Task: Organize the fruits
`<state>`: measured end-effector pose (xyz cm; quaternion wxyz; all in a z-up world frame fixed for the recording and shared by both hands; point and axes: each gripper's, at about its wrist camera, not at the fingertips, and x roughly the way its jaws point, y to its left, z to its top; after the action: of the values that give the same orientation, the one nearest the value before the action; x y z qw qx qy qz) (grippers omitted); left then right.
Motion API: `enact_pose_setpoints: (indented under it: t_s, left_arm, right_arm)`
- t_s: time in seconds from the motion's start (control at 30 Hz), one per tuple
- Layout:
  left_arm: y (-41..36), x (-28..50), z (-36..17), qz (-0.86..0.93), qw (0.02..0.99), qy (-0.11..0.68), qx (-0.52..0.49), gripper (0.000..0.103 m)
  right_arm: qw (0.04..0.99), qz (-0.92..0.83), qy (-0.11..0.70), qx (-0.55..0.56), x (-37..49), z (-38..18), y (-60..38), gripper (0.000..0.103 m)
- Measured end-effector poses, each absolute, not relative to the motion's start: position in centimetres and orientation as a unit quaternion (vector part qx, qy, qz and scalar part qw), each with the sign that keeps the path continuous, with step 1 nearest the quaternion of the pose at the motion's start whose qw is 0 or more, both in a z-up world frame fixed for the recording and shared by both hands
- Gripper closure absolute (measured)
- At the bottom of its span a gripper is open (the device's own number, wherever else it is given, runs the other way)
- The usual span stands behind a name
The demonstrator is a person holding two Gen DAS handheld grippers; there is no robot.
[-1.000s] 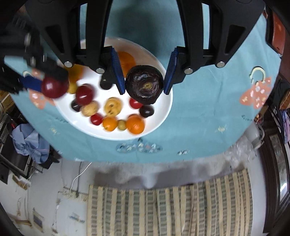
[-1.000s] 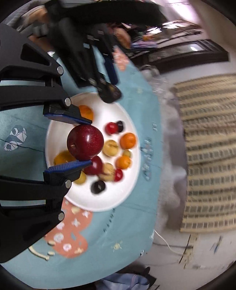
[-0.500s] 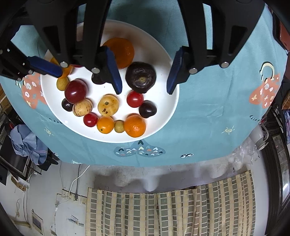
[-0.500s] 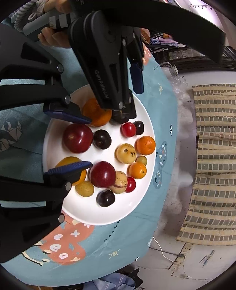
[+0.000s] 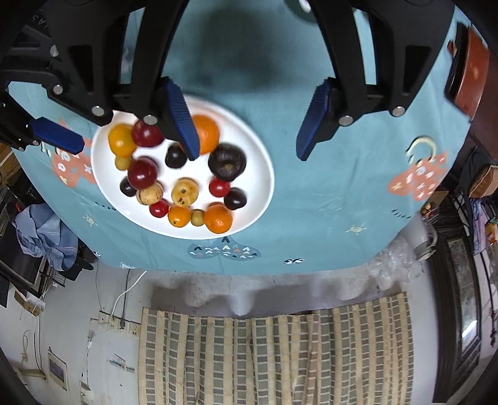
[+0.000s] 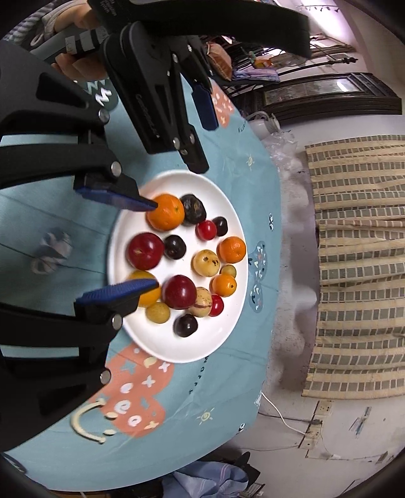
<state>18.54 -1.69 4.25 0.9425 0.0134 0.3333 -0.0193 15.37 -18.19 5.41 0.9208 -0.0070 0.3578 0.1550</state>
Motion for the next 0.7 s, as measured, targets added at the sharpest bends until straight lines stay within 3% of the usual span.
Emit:
enact_pose_setpoints:
  t_s: [0.07,0.33,0.47,0.7]
  left_arm:
    - [-1.7,17.0,4.5,-0.014,0.944,0.33,0.014,0.028]
    - [-3.0,7.9,4.7,0.021,0.956,0.288,0.053,0.007]
    - [-2.4,4.7,4.4,0.033,0.957,0.284,0.041,0.002]
    - [-1.0,4.4,2.8,0.005,0.948,0.319,-0.016,0.002]
  right_arm:
    - [0.924,0.153,0.352,0.001,13.9,5.7,-18.3,0.041]
    - [0.935,0.121,0.334,-0.011,7.0,5.7,-18.4,0.035]
    - [0.946,0.092,0.31,0.002,4.3,4.9,-19.5,0.002]
    - [0.952,0.058,0.297,-0.038,2.8,3.5,-19.1,0.001]
